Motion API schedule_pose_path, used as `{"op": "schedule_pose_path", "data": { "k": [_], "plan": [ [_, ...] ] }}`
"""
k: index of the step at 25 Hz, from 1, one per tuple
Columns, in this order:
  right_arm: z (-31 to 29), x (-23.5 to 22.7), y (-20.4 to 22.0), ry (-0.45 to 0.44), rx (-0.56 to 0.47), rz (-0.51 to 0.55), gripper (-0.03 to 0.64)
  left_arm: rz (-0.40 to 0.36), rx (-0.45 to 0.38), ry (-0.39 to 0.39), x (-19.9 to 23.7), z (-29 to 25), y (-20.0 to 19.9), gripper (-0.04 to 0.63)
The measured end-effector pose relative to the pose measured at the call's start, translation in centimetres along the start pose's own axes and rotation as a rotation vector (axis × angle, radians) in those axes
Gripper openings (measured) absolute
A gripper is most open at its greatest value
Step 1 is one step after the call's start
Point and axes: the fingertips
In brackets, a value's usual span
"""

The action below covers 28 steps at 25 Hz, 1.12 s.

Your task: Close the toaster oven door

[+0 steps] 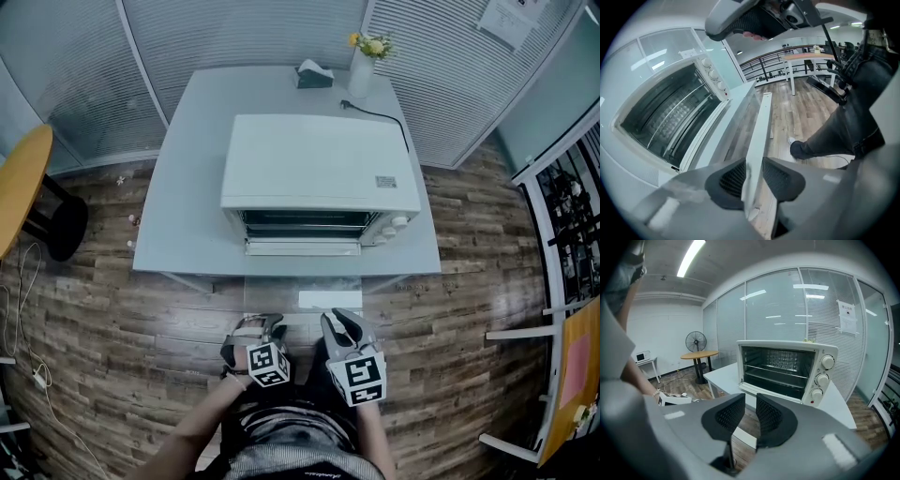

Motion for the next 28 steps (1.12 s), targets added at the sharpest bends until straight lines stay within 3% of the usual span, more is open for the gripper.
{"op": "schedule_pose_path", "data": {
  "k": [16, 28],
  "plan": [
    [-0.5, 0.1, -0.1, -0.004, 0.011, 0.035, 0.074, 0.033, -0.075, -0.009, 2.7, 4.0, -2.4, 0.081],
    [-0.9, 1.6, 0.8, -0.043, 0.096, 0.102, 0.074, 0.093, -0.138, -0.062, 6.8, 7.4, -4.8, 0.069]
  ]
}}
Point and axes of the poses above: the fingertips, and each gripper's own axes: z backward along the fingers, x to its left, y out of its underside, and after that the axes turned 8 degrees about -y, right-handed
